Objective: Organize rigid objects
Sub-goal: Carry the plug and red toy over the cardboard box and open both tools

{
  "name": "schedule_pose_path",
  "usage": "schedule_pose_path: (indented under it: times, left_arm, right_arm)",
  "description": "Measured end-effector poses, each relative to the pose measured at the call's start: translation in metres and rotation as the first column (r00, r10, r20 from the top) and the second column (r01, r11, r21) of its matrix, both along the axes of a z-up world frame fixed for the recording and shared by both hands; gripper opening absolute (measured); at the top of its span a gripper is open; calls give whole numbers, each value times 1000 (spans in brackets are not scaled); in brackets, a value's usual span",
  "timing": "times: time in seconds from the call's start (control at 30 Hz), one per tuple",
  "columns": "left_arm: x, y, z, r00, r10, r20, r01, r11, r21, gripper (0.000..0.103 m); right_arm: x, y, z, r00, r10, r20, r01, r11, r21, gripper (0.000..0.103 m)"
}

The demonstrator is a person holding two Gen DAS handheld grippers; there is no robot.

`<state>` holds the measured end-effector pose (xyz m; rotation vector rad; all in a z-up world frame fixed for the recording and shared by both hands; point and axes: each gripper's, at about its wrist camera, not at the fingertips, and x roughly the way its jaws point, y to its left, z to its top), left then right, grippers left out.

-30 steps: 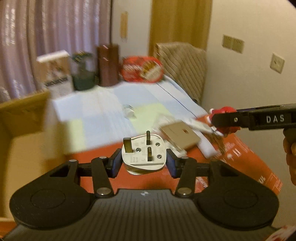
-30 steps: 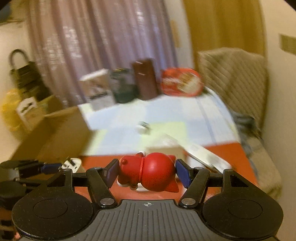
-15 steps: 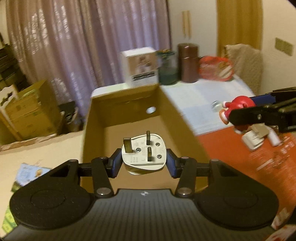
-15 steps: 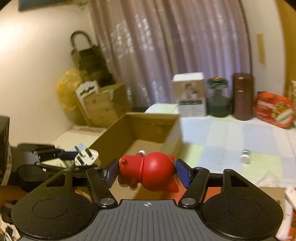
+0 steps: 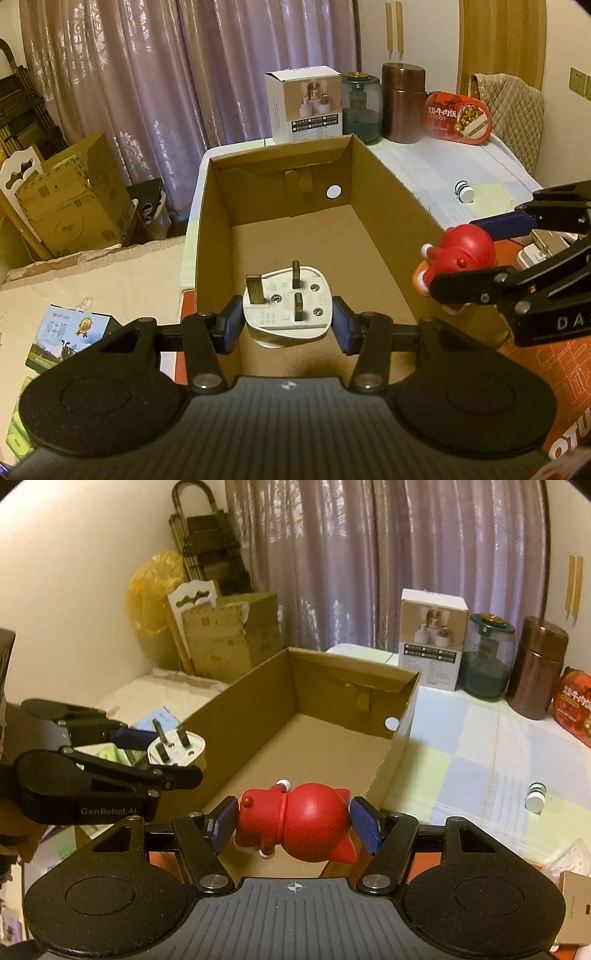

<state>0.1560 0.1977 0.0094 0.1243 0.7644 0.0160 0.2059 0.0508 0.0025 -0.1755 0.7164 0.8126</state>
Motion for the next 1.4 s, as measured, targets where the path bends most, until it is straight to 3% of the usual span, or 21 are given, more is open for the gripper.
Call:
schedule_pose_path:
  times: [0.5,0.63,1.13,1.4]
  left_arm:
    - [4,5,-12,1000,-10,-23,9,1000,-24,45]
    - [2,7,-7,1000,7,6,-7,1000,-27,49]
    - [-12,16,7,998,40,45,-38,998,-42,49]
    - [-20,21,10,996,74,56,-70,996,-62,49]
  right_arm:
    - [-2,10,-5,999,27,48,-24,998,-59,63]
    - [-3,11,-5,998,27,50,-24,998,-63,63]
    - [-9,23,-6,996,46,77,-38,994,-100,63]
    - [-16,28,-3,987,60,148,-38,988,-149,69]
